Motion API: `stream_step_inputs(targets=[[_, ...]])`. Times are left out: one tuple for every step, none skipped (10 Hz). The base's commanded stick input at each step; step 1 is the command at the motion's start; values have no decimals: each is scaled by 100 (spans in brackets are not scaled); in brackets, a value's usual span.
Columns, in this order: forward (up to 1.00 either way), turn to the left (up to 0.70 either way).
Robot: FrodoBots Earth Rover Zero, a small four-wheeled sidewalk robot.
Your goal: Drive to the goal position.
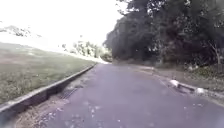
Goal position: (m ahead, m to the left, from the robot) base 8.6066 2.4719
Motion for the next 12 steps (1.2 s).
stream_step_inputs(targets=[[100,0],[100,0],[100,0],[100,0],[100,0],[100,0],[100,0],[100,0],[100,0],[100,0],[100,0],[100,0]])
